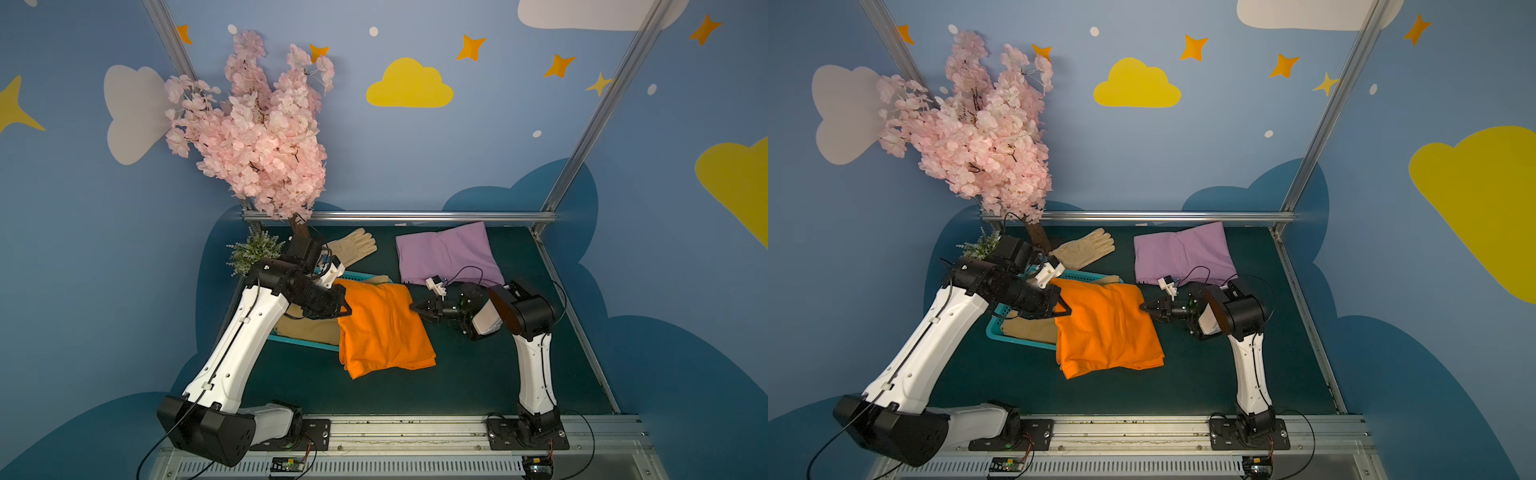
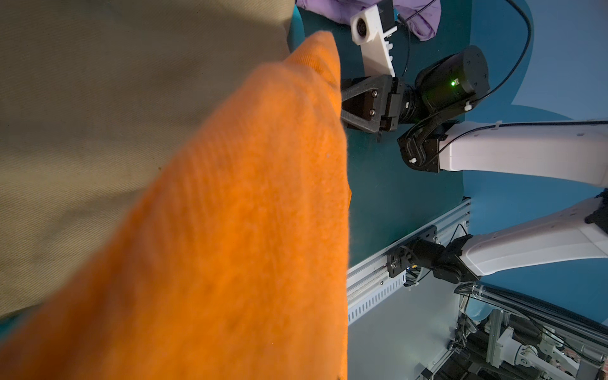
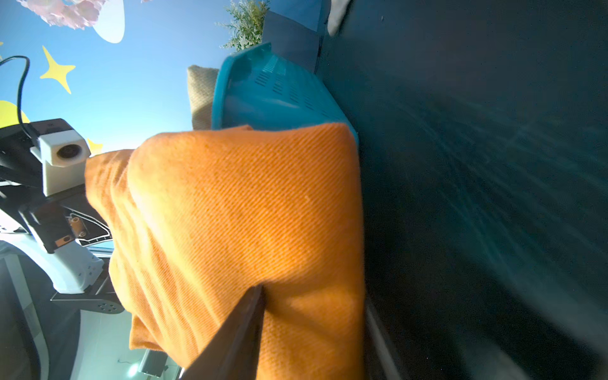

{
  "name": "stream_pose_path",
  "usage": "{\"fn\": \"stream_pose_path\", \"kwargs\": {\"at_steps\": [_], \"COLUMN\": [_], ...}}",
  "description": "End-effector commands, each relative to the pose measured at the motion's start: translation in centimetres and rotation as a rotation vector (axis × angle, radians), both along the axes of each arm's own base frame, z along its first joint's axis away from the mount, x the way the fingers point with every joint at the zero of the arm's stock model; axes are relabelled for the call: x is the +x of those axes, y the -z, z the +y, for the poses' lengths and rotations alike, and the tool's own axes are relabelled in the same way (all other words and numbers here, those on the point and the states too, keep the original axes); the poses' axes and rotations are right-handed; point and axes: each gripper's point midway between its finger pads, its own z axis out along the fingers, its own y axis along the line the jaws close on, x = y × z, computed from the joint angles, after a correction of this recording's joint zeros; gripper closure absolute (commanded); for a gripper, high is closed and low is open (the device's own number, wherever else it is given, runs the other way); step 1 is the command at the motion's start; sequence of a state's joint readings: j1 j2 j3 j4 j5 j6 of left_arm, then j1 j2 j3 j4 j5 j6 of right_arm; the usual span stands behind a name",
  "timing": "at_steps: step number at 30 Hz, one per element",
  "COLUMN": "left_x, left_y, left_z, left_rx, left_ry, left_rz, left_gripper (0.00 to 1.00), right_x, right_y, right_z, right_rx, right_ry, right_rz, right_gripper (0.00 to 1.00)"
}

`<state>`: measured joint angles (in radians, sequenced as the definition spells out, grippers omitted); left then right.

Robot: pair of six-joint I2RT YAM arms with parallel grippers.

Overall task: Put the folded long pants in the basket
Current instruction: Pick up the long pant at the center of the board, then place the long pant in the basket.

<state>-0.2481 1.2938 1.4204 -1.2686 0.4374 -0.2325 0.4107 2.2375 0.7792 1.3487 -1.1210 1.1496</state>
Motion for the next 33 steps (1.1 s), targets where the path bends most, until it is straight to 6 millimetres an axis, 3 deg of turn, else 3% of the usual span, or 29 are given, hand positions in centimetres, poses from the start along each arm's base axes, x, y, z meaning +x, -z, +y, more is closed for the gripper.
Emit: {"fn": "stream_pose_path", "kwargs": {"at_steps": [1,5,7,15,20,22,26,33], "left_x": [0.0,0.0,0.0,-0.7,-0.9,-0.4,1.5,5.8], "left_y": [-0.9,-1.0,-1.5,-5.7,-8.6,-8.9,-8.9,-8.0], "left_z": [0.3,0.4,0.4,0.5,1.1,2.5,7.9,14.2], "left_rx": [-0.015,-0.015,-0.018,-0.059,-0.045,0.027,0.247,0.433], "left_ry": [-0.008,-0.015,-0.02,-0.026,-0.027,-0.051,-0.197,-0.357], "left_rz": [-0.043,-0.05,-0.065,-0.175,-0.269,-0.307,-0.348,-0.37], "left_gripper": [0.98,0.98,0.98,0.98,0.98,0.97,0.97,0.97], "right_x": [-1.5,-0.7,-0.5,-1.9,-4.1,-4.9,-5.4,-6.7], "right_y": [-0.2,-2.3,-3.9,-11.1,-15.6,-16.3,-19.7,-19.9], "right_z": [0.5,-0.5,-1.2,-4.1,-4.1,-4.6,-3.7,-0.6], "right_rx": [0.013,0.032,0.043,0.044,-0.186,-0.327,-0.271,-0.353], "right_ry": [-0.035,-0.005,0.015,0.08,0.095,0.147,0.147,0.137], "right_rz": [0.006,-0.028,-0.052,-0.143,-0.218,-0.173,-0.175,-0.037], "right_gripper": [0.6,0.9,1.0,1.0,1.0,1.0,1.0,1.0]}}
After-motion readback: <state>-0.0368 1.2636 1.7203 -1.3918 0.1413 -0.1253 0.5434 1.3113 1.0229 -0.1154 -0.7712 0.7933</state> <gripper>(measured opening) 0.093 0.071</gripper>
